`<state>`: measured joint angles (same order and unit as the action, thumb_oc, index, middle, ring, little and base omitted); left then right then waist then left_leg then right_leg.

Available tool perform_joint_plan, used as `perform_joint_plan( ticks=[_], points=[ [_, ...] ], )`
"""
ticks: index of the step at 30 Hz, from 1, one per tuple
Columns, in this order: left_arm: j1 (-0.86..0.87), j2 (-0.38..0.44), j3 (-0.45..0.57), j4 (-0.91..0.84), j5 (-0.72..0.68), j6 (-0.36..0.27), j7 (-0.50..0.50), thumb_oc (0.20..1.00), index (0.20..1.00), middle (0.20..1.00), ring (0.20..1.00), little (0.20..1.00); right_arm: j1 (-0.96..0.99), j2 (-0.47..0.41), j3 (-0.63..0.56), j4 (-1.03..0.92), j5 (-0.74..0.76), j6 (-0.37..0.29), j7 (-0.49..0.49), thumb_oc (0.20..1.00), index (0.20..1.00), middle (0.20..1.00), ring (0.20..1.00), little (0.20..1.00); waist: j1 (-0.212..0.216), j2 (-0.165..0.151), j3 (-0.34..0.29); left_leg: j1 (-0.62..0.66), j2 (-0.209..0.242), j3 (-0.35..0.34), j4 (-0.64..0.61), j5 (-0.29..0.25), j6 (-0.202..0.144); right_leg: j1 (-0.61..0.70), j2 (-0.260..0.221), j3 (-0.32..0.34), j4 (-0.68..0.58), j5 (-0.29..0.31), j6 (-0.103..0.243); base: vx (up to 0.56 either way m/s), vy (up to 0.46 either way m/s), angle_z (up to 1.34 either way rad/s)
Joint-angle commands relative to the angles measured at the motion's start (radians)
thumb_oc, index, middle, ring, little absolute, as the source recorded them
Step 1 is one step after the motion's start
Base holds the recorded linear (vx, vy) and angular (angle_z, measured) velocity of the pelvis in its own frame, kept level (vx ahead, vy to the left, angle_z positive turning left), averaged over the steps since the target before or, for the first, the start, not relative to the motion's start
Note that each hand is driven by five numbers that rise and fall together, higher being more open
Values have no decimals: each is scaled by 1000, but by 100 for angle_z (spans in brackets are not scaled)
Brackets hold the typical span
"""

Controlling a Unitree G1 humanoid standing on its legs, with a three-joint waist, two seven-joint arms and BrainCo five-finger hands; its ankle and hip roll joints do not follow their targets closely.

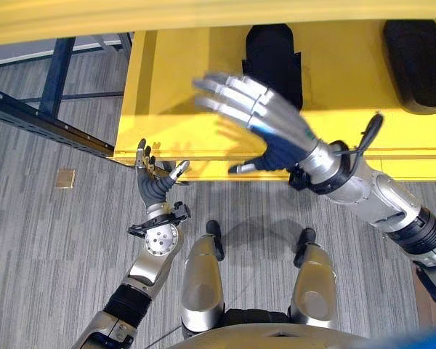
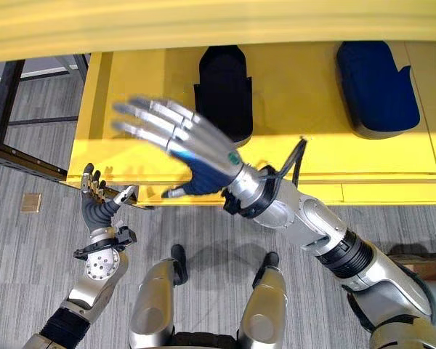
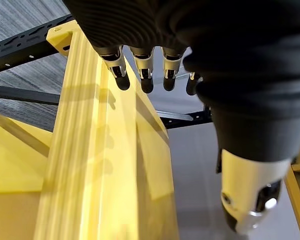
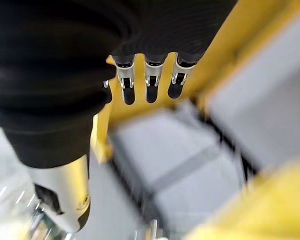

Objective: Move parts from the plastic box to the shelf.

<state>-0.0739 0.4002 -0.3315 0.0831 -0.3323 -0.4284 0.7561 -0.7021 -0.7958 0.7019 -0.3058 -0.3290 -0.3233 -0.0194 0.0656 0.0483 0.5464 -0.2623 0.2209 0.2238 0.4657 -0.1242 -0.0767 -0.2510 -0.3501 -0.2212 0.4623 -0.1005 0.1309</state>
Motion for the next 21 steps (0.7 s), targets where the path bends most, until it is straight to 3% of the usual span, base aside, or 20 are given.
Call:
perform_joint_plan(
  ticks=[1, 5, 11, 14, 17, 21],
  points=[
    [43, 30, -5, -43, 4, -75, -8, 1000, 1000, 1000, 1000, 1000, -13, 33, -22, -4, 107, -13, 106, 1000, 1000, 1000, 1000, 1000, 23, -28, -65, 47, 18, 72, 32, -71, 47, 19, -9, -101, 47, -32, -5, -5, -38, 0],
    [50, 41, -5, -30, 13, -96, -5, 1000, 1000, 1000, 1000, 1000, -28, -18, 46, 43, 124, 28, 197, 1000, 1000, 1000, 1000, 1000, 36, -40, -64, 43, 20, 70, 27, -63, 47, 21, -5, -108, 44, -31, -5, -8, -48, 3],
    [55, 44, -2, -13, 34, -117, -1, 1000, 1000, 1000, 1000, 1000, -29, -90, 113, 104, 87, 30, 214, 1000, 1000, 1000, 1000, 1000, 44, -56, -60, 31, 32, 69, 31, -56, 46, 19, 4, -115, 46, -31, -8, -8, -37, 3],
    [55, 41, -1, -9, 40, -119, 0, 1000, 1000, 1000, 1000, 1000, -19, -109, 121, 117, 35, 43, 144, 1000, 1000, 1000, 1000, 1000, 44, -59, -59, 28, 33, 67, 33, -55, 46, 19, 7, -113, 45, -31, -10, 0, 0, 0],
    [56, 34, 2, -10, 53, -116, 8, 1000, 1000, 1000, 1000, 1000, -8, -121, 113, 174, -32, 120, 62, 1000, 1000, 1000, 1000, 1000, 41, -64, -57, 23, 37, 67, 38, -56, 48, 15, 10, -111, 53, -33, -10, 0, 0, 0],
    [53, 32, 3, -18, 64, -106, 23, 1000, 1000, 1000, 1000, 1000, 19, -134, 78, 226, -47, 76, -9, 1000, 1000, 1000, 1000, 1000, 32, -67, -54, 15, 41, 64, 49, -59, 48, 13, 15, -104, 60, -37, -14, 0, 0, 0]
  ],
)
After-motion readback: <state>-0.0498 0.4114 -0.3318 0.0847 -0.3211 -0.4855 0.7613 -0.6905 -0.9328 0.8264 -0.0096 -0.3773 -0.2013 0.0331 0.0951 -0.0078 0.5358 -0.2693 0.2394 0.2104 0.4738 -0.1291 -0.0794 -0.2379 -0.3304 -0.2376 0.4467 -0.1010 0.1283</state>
